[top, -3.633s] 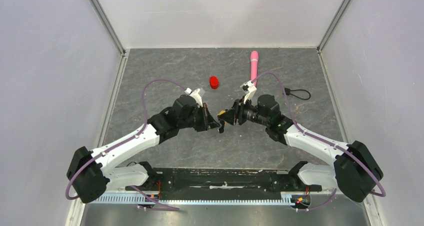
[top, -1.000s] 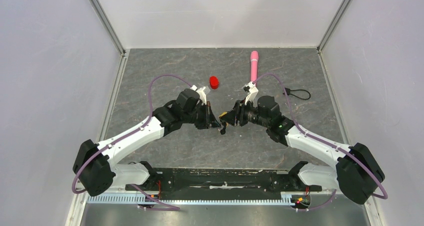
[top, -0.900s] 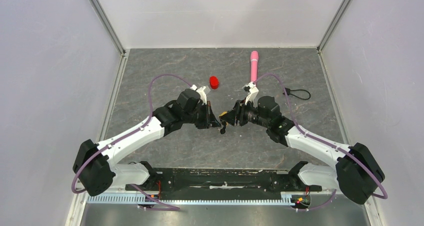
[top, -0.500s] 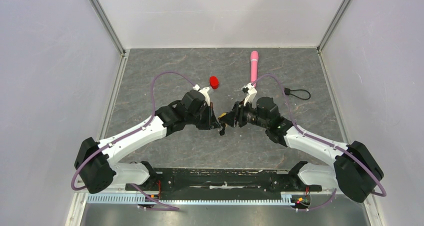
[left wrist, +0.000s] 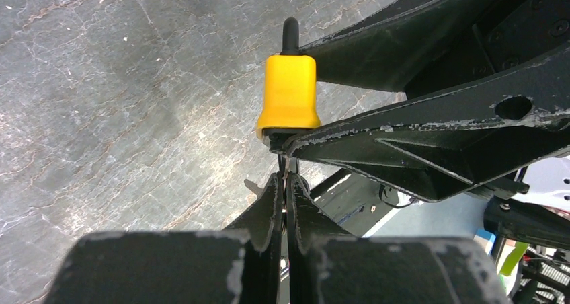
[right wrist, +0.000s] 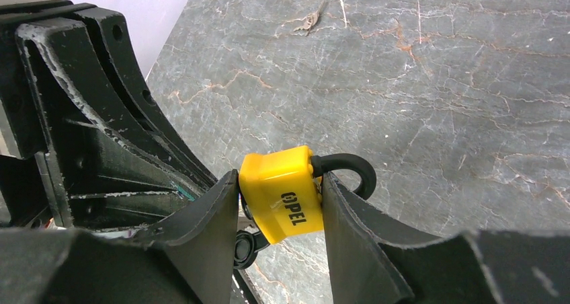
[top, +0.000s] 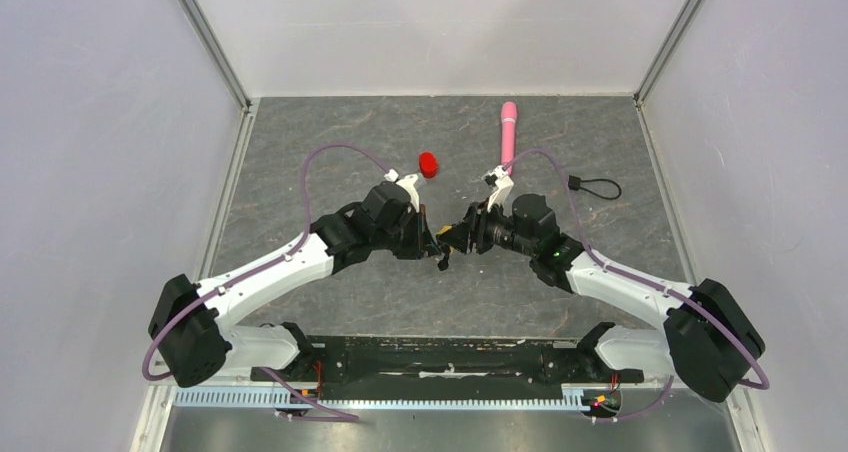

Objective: Unlock with the key

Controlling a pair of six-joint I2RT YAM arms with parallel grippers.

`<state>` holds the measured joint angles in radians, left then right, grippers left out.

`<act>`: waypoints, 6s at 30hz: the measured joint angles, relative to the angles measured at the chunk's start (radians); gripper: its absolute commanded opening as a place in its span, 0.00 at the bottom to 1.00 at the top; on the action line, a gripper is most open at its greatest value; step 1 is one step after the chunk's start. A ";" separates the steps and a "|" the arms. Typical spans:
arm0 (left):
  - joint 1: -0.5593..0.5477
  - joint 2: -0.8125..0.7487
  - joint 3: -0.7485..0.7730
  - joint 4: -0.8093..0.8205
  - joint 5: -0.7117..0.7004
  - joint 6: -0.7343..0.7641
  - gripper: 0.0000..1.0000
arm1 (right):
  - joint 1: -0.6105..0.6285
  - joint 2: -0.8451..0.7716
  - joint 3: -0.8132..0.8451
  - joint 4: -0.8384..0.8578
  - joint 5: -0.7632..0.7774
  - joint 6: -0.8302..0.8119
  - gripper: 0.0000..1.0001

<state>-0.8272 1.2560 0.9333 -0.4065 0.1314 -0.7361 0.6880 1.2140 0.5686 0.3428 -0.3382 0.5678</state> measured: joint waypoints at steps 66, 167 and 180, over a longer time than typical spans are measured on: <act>-0.047 -0.121 -0.166 0.179 -0.167 -0.074 0.41 | 0.069 0.010 -0.022 -0.145 0.145 0.106 0.00; -0.306 -0.079 -0.220 0.346 -0.296 0.782 0.02 | -0.005 0.032 0.100 -0.373 -0.002 0.186 0.00; -0.436 -0.022 -0.173 0.278 -0.409 1.024 0.66 | -0.020 0.059 0.150 -0.493 -0.041 0.123 0.00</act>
<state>-1.2629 1.2343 0.7601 -0.1284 -0.2775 0.2878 0.6678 1.2728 0.7185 -0.1501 -0.3794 0.6907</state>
